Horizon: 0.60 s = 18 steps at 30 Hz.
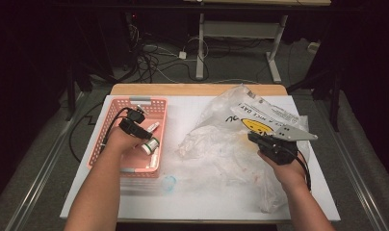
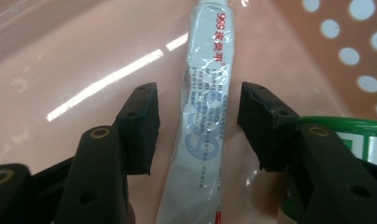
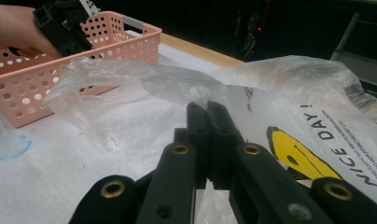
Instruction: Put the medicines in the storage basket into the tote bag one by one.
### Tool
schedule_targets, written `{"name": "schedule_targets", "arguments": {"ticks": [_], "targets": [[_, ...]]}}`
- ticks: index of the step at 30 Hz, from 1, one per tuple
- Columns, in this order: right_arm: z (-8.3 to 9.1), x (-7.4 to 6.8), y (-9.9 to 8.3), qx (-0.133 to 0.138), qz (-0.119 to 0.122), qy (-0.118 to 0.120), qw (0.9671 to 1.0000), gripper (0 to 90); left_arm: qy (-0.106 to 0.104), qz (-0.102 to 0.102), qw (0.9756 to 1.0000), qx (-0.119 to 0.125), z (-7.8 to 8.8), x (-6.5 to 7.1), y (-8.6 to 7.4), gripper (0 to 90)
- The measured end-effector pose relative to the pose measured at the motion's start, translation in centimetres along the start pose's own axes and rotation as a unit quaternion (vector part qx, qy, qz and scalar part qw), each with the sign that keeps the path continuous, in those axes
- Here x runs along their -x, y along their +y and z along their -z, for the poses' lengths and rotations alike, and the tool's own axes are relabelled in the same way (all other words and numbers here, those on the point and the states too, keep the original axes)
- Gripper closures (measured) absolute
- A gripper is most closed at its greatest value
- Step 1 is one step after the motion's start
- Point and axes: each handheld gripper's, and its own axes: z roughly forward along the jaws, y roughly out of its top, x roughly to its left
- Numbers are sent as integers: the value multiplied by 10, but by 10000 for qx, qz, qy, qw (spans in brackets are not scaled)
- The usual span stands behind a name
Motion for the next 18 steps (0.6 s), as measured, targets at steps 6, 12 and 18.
{"name": "schedule_targets", "arguments": {"ticks": [6,12,18], "targets": [[0,-1,0,-18,10,10,10000,900,-64,-41,9999,124,-1,-1,-1,539],[2,0,0,-2,-25,9,10000,900,-22,-74,9998,192,-2,4,2,682],[4,0,0,29,-38,12,10000,900,-1,-95,9997,205,-2,5,2,687]]}}
